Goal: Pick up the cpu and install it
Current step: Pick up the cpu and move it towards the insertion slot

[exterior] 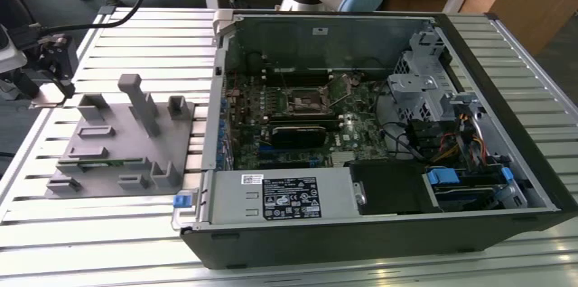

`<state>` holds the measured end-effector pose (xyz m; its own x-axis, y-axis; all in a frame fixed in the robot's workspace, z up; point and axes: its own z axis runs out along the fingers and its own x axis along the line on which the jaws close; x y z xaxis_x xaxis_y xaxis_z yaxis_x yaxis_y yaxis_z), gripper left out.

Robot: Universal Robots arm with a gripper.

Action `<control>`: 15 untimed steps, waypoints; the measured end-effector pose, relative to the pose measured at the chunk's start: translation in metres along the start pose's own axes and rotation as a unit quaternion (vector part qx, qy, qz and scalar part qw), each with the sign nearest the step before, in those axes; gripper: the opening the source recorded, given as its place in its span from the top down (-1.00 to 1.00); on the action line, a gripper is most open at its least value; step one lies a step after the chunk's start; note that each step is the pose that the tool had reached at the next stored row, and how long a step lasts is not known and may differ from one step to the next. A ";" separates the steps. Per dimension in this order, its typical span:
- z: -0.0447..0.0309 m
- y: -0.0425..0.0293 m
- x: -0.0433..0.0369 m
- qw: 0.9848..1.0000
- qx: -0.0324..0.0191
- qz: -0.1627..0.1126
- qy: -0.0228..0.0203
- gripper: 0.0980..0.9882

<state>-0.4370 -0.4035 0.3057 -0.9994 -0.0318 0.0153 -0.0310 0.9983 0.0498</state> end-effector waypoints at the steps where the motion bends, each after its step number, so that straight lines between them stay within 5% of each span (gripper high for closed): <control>1: -0.0001 0.0000 0.0000 1.000 0.000 0.000 0.000 0.00; 15: -0.0021 0.0001 0.0000 1.000 0.001 0.000 0.000 0.00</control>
<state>-0.4369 -0.4036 0.3078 -0.9994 -0.0318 0.0158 -0.0310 0.9984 0.0481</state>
